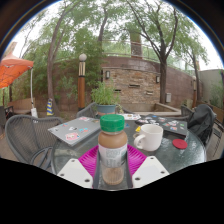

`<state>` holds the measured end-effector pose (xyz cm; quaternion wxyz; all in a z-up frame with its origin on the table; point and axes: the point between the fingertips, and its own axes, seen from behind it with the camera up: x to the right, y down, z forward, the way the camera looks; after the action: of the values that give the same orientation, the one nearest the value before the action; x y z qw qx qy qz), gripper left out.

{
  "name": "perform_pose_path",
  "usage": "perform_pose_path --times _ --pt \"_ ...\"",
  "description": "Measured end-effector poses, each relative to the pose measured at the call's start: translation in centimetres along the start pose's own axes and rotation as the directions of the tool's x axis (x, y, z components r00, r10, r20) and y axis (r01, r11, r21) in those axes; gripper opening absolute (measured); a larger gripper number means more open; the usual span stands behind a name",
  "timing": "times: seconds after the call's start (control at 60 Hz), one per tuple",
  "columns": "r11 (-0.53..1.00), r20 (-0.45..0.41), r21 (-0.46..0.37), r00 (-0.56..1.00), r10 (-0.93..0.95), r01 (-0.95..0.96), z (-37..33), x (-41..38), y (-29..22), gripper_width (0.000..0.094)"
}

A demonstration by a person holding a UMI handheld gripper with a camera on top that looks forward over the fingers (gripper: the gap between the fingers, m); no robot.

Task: Pour water

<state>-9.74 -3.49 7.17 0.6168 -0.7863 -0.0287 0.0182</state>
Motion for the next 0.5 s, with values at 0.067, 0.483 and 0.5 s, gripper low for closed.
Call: perform_pose_path --times 0.067,0.483,0.5 --pt "1.000 0.035 -0.024 0.999 -0.018 0.018 0.5 -0.1 0.0 0.0338" --pt "0.145 0.109 -0.306 0.116 0.987 -0.941 8.2 1.2 -11.0 0.0289" --pt "0.097 0.122 -0.323 0.060 0.991 -0.941 9.3 1.8 -10.2 0.0288"
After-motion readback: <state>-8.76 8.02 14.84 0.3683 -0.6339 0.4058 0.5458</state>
